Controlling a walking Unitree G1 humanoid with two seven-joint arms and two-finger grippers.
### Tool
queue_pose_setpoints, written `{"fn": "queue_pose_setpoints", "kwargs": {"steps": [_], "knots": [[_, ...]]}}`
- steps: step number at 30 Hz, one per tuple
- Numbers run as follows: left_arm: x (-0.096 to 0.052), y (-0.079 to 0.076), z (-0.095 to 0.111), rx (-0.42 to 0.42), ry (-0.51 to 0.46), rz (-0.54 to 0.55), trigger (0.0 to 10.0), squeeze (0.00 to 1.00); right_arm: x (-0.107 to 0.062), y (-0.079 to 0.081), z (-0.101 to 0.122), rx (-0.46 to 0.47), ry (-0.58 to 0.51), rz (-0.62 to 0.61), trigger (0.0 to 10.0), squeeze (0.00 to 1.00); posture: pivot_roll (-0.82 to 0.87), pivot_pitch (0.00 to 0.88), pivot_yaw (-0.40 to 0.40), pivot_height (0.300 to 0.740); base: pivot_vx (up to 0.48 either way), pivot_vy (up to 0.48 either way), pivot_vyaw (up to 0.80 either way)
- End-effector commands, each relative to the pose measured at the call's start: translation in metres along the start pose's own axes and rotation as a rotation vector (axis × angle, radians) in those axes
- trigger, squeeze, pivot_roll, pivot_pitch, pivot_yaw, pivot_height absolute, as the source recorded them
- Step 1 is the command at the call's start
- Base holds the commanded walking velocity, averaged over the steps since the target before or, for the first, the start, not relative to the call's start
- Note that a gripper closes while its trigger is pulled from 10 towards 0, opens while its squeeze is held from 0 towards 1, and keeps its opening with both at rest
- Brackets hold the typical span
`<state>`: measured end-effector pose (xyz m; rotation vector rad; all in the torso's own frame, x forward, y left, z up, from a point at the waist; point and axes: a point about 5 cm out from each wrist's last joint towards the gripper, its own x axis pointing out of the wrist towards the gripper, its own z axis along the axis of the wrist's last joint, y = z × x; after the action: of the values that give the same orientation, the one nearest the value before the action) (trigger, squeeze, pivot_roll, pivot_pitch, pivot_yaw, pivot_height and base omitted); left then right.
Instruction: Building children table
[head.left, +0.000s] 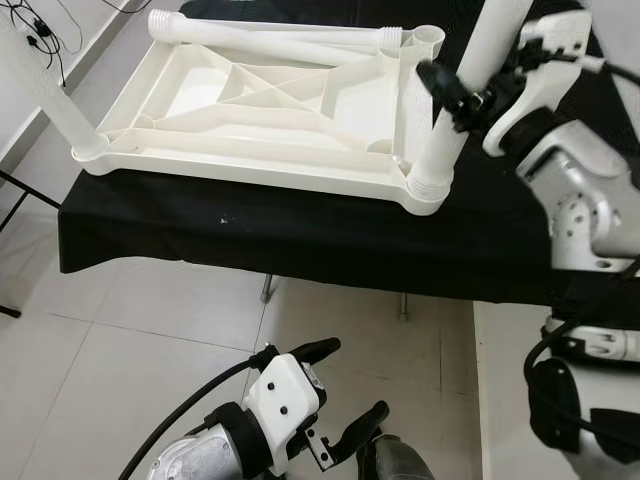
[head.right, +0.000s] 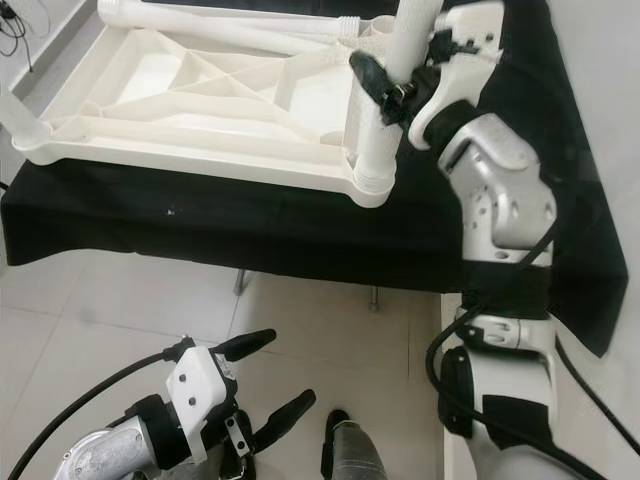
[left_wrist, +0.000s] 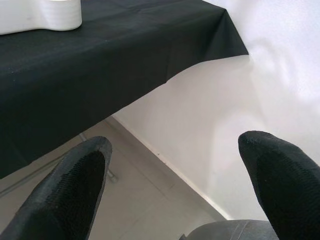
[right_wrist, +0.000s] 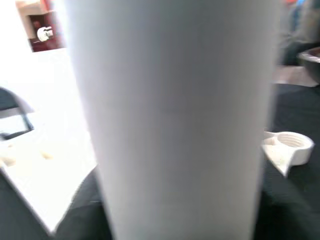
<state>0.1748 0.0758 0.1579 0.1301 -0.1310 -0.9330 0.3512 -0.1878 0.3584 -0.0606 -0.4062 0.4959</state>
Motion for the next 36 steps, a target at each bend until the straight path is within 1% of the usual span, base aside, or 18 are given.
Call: {"fn": "queue_pose_setpoints", "kwargs": {"steps": [1, 6, 8, 12, 13, 14, 15, 16, 17, 18, 19, 20, 21, 22, 25, 31, 34, 36], "knots": [[-0.003, -0.003, -0.003, -0.008, 0.015, -0.002, 10.0, 0.0, 0.002, 0.001, 0.004, -0.007, -0.016, 0.037, 0.0, 0.0, 0.08, 0.332, 0.007, 0.74, 0.0, 0.0, 0.0], [-0.003, -0.003, -0.003, -0.006, 0.016, -0.002, 10.0, 0.0, 0.004, -0.001, 0.004, -0.016, -0.012, 0.081, 0.0, 0.0, 0.08, 0.336, 0.011, 0.74, 0.0, 0.0, 0.0], [-0.003, -0.003, -0.003, -0.006, 0.016, -0.002, 10.0, 0.0, 0.004, -0.001, 0.004, -0.016, -0.012, 0.081, 0.0, 0.0, 0.08, 0.336, 0.011, 0.74, 0.0, 0.0, 0.0], [-0.004, -0.004, -0.003, -0.005, 0.017, -0.004, 10.0, 0.0, 0.004, 0.001, -0.002, -0.01, 0.022, 0.102, 0.0, 0.0, 0.08, 0.335, 0.01, 0.74, 0.0, 0.0, 0.0], [-0.004, -0.004, -0.003, -0.006, 0.018, -0.005, 10.0, 0.0, 0.002, 0.003, -0.01, 0.0, 0.056, 0.086, 0.0, 0.0, 0.08, 0.333, 0.009, 0.74, 0.0, 0.0, 0.0], [-0.004, -0.004, -0.003, -0.006, 0.018, -0.005, 10.0, 0.0, 0.0, 0.006, -0.025, -0.007, 0.12, -0.004, 0.0, 0.0, 0.07, 0.333, 0.008, 0.74, 0.0, 0.0, 0.0], [-0.004, -0.004, -0.003, -0.006, 0.018, -0.005, 10.0, 0.0, -0.002, 0.007, -0.034, -0.017, 0.161, -0.072, 0.0, 0.0, 0.07, 0.333, 0.008, 0.74, 0.0, 0.0, 0.0], [-0.004, -0.005, -0.003, -0.008, 0.018, -0.005, 10.0, 0.0, -0.016, 0.022, -0.06, -0.008, 0.257, -0.23, 0.0, 0.0, 0.07, 0.33, -0.007, 0.74, 0.0, 0.0, 0.0], [-0.004, -0.005, -0.003, -0.008, 0.018, -0.005, 10.0, 0.0, -0.016, 0.022, -0.06, -0.008, 0.257, -0.23, 0.0, 0.0, 0.07, 0.33, -0.007, 0.74, 0.0, 0.0, 0.0], [-0.004, -0.004, -0.003, -0.012, 0.017, 0.001, 10.0, 0.0, -0.029, 0.043, -0.079, 0.02, 0.312, -0.343, 0.0, 0.0, 0.08, 0.335, -0.001, 0.74, 0.0, 0.0, 0.0], [-0.004, -0.004, -0.003, -0.012, 0.017, 0.001, 10.0, 0.0, -0.029, 0.043, -0.079, 0.02, 0.312, -0.343, 0.0, 0.0, 0.08, 0.335, -0.001, 0.74, 0.0, 0.0, 0.0], [-0.004, -0.003, -0.003, -0.015, 0.017, 0.005, 10.0, 0.0, -0.039, 0.057, -0.089, 0.046, 0.341, -0.414, 0.0, 0.0, 0.08, 0.339, 0.0, 0.74, 0.0, 0.0, 0.0], [-0.004, -0.004, -0.003, -0.015, 0.017, 0.004, 10.0, 0.0, -0.044, 0.066, -0.095, 0.065, 0.355, -0.464, 0.0, 0.0, 0.07, 0.333, 0.005, 0.74, 0.0, 0.0, 0.0], [-0.003, -0.004, -0.003, -0.014, 0.017, 0.003, 10.0, 0.0, -0.042, 0.069, -0.096, 0.085, 0.349, -0.479, 0.0, 0.0, 0.08, 0.33, 0.005, 0.74, 0.0, 0.0, 0.0], [-0.003, -0.005, -0.004, -0.013, 0.017, -0.001, 10.0, 0.0, -0.037, 0.07, -0.096, 0.1, 0.338, -0.489, 0.0, 0.0, 0.08, 0.319, 0.007, 0.74, 0.0, 0.0, 0.0], [-0.003, -0.006, -0.004, -0.015, 0.016, -0.003, 10.0, 0.0, -0.033, 0.069, -0.091, 0.091, 0.32, -0.474, 0.0, 0.0, 0.07, 0.31, -0.001, 0.74, 0.0, 0.0, 0.0], [-0.002, -0.006, -0.004, -0.017, 0.014, -0.001, 10.0, 0.0, -0.035, 0.071, -0.088, 0.083, 0.325, -0.505, 0.0, 0.0, 0.07, 0.31, -0.001, 0.74, 0.0, 0.0, 0.0], [-0.002, -0.006, -0.004, -0.016, 0.014, 0.0, 10.0, 0.0, -0.036, 0.073, -0.086, 0.081, 0.329, -0.504, 0.0, 0.0, 0.07, 0.309, 0.0, 0.74, 0.0, 0.0, 0.0]]}}
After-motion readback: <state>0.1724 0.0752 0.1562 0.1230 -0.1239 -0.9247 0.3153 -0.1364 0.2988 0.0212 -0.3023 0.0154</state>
